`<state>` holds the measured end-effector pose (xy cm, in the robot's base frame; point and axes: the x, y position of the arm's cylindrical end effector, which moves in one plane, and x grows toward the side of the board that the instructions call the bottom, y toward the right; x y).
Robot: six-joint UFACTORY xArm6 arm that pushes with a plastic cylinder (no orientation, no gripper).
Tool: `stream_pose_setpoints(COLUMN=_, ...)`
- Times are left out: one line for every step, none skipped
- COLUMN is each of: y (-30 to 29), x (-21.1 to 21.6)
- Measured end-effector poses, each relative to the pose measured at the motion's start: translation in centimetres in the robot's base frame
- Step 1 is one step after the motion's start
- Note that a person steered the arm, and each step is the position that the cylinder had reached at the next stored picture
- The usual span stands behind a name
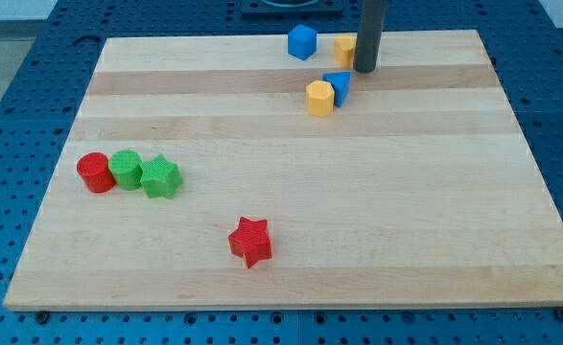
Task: Move blue triangle to the yellow heart
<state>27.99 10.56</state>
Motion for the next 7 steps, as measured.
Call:
stream_pose_setpoints(y=-1.3, x=0.1)
stream_pose_setpoints(y=-1.4, x=-2.1)
stream_pose_setpoints(y=-1.4, x=-4.3)
stream_pose_setpoints(y=-1.2, x=-3.6)
stream_pose_setpoints(y=2.0, x=-2.5)
stream_pose_setpoints(y=5.3, x=0.1)
stream_pose_setpoints(y=5.4, x=6.9)
